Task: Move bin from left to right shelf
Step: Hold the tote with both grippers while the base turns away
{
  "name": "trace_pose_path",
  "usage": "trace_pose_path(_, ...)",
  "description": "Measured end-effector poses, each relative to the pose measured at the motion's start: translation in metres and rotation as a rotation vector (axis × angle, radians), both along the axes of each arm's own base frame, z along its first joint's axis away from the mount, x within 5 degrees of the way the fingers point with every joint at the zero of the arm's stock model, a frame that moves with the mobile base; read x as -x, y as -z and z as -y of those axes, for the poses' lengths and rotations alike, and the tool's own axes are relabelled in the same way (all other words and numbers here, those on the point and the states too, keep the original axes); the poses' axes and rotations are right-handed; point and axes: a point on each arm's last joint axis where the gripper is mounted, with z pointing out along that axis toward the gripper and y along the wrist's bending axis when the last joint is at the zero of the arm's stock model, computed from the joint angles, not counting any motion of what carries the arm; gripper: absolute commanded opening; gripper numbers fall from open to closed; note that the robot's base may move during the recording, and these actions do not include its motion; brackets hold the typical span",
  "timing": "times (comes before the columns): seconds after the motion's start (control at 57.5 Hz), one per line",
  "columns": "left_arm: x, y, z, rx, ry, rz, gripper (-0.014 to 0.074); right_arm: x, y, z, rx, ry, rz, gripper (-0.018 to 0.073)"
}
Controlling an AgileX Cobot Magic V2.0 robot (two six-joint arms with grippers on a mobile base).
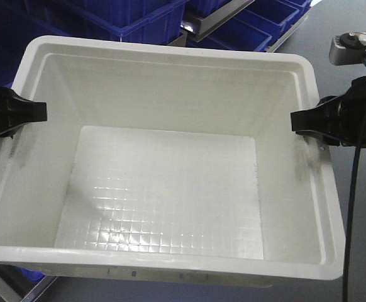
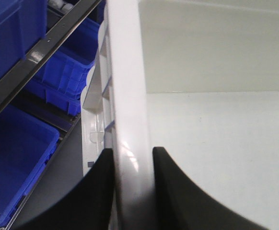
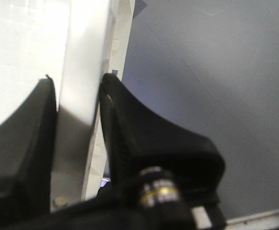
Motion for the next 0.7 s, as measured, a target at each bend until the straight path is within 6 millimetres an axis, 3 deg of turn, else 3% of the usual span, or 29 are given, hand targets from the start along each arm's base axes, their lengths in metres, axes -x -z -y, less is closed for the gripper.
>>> trace_pose_path(0.696,0.0,0.0,0.0,0.0,0.0,0.0,-0.0006,0.0001,0.0001,0.0,0.001,-0.001,-0.001,-0.0004)
